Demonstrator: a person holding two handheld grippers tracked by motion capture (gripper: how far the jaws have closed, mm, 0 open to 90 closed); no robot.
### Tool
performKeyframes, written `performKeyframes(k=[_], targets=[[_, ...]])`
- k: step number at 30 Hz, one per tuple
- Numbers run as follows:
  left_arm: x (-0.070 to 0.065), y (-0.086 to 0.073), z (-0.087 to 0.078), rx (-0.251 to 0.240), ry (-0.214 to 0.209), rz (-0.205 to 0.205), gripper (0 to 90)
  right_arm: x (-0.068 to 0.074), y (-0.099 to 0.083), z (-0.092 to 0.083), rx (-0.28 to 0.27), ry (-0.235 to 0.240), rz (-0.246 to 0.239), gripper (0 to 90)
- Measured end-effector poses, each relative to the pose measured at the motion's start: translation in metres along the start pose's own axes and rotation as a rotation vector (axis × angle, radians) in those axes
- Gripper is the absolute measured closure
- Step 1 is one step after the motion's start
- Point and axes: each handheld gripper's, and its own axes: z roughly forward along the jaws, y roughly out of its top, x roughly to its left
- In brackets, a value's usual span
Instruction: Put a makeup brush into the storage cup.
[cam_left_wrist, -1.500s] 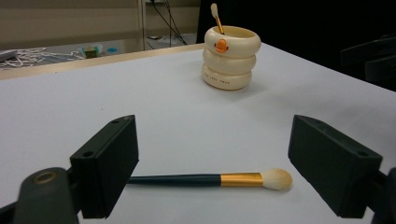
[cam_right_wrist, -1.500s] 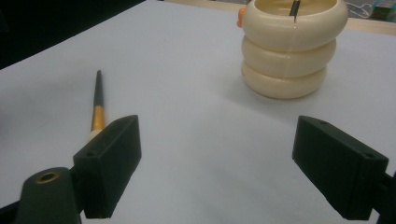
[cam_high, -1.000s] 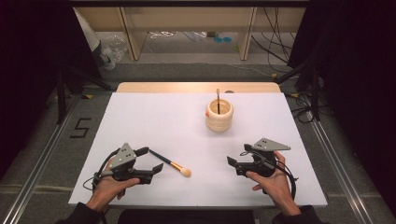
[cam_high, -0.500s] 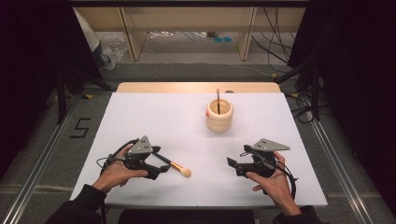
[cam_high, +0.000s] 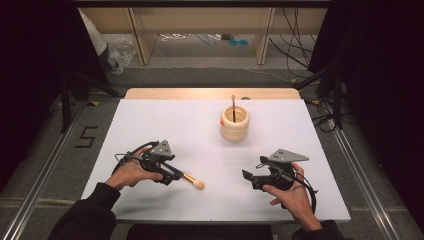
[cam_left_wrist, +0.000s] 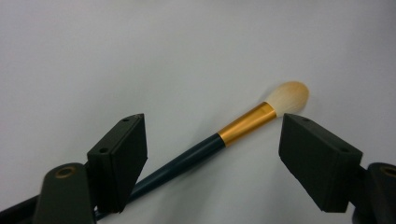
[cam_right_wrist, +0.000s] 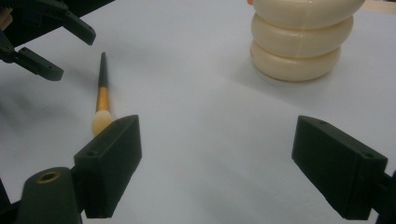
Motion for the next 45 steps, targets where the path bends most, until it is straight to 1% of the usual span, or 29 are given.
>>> performKeyframes(k=[1, 2, 3, 4, 7, 8, 11, 12, 13, 14, 15, 21, 22, 23, 24, 26, 27, 28, 31, 32, 33, 34, 35, 36, 37, 38, 39, 42, 45], targets=[[0.001, 0.001, 0.001, 0.002, -0.011, -0.001, 24.1, 0.0, 0.0, 0.0, 0.0, 0.0, 0.0, 16.6], [0.004, 0.003, 0.004, 0.025, -0.02, 0.01, 24.6, 0.0, 0.0, 0.0, 0.001, 0.001, -0.001, 16.6], [0.004, 0.003, 0.004, 0.025, -0.02, 0.01, 24.6, 0.0, 0.0, 0.0, 0.001, 0.002, -0.001, 16.6], [0.005, 0.004, 0.008, 0.035, -0.026, 0.001, 24.7, 0.0, 0.0, 0.0, 0.008, 0.006, 0.005, 16.6], [0.007, 0.005, 0.01, 0.039, -0.036, 0.005, 25.8, 0.001, 0.0, 0.0, 0.015, 0.019, 0.012, 16.6], [0.007, 0.006, 0.012, 0.037, -0.043, 0.002, 26.2, 0.001, 0.0, -0.001, 0.026, 0.0, -0.002, 16.6], [0.008, 0.007, 0.017, 0.039, -0.056, -0.006, 28.1, 0.001, 0.0, -0.001, 0.029, 0.0, -0.002, 16.6], [0.009, 0.006, 0.019, 0.048, -0.061, 0.001, 28.6, 0.001, 0.0, -0.001, 0.028, -0.001, 0.0, 16.6], [0.009, 0.006, 0.021, 0.055, -0.057, -0.003, 29.1, 0.001, 0.0, -0.001, 0.028, -0.001, 0.0, 16.7], [0.011, 0.005, 0.022, 0.073, -0.058, 0.011, 29.1, 0.001, 0.0, -0.001, 0.028, -0.001, 0.0, 16.7], [0.011, 0.004, 0.024, 0.084, -0.061, 0.016, 29.6, 0.0, 0.0, -0.001, 0.028, 0.002, -0.002, 16.7], [0.011, 0.004, 0.027, 0.094, -0.072, 0.01, 31.6, 0.0, 0.0, -0.001, 0.034, -0.002, -0.004, 16.7], [0.011, 0.004, 0.027, 0.098, -0.072, 0.016, 32.2, 0.0, -0.001, -0.001, 0.034, -0.002, -0.009, 16.8], [0.012, 0.004, 0.028, 0.101, -0.078, 0.009, 32.6, 0.0, 0.0, -0.001, 0.034, -0.003, -0.007, 16.8], [0.012, 0.004, 0.029, 0.101, -0.078, 0.019, 33.0, 0.0, -0.001, 0.0, 0.021, 0.0, -0.004, 16.8], [0.012, 0.003, 0.029, 0.102, -0.077, 0.01, 33.3, 0.0, -0.001, 0.0, 0.021, 0.002, -0.009, 16.8], [0.012, 0.003, 0.029, 0.104, -0.08, 0.003, 33.8, 0.0, -0.001, 0.001, 0.02, 0.01, -0.001, 16.9], [0.013, 0.003, 0.029, 0.104, -0.081, 0.01, 34.2, 0.0, -0.001, 0.001, 0.024, 0.015, -0.003, 16.8], [0.013, 0.003, 0.029, 0.108, -0.082, 0.012, 34.8, 0.0, -0.001, 0.002, 0.017, 0.012, -0.004, 17.0], [0.013, 0.003, 0.03, 0.111, -0.081, 0.006, 35.0, 0.0, -0.001, 0.001, 0.021, 0.016, 0.001, 17.0], [0.013, 0.003, 0.031, 0.114, -0.083, 0.021, 35.4, 0.0, -0.001, 0.001, 0.025, 0.015, -0.003, 17.0], [0.012, 0.002, 0.032, 0.115, -0.086, 0.008, 35.7, 0.0, -0.001, 0.001, 0.029, 0.009, -0.002, 17.1], [0.013, 0.002, 0.033, 0.12, -0.086, 0.018, 36.1, 0.0, -0.001, 0.001, 0.026, 0.007, 0.001, 17.2], [0.011, 0.001, 0.035, 0.119, -0.086, -0.006, 36.6, 0.0, -0.001, 0.002, 0.028, 0.028, 0.01, 17.2], [0.011, 0.001, 0.035, 0.122, -0.087, -0.007, 37.2, 0.0, -0.001, 0.003, 0.014, 0.015, -0.011, 17.2], [0.012, 0.001, 0.036, 0.124, -0.086, -0.004, 37.9, 0.0, -0.001, 0.002, 0.027, 0.02, -0.005, 17.3], [0.012, 0.001, 0.036, 0.126, -0.086, 0.004, 39.6, 0.0, -0.001, 0.001, 0.039, 0.013, -0.004, 17.3], [0.011, 0.001, 0.038, 0.132, -0.093, -0.005, 41.1, 0.001, -0.001, 0.001, 0.037, 0.013, 0.003, 17.6], [0.011, 0.001, 0.039, 0.154, -0.091, 0.013, 41.8, 0.0, -0.001, 0.002, 0.041, 0.012, -0.007, 17.8]])
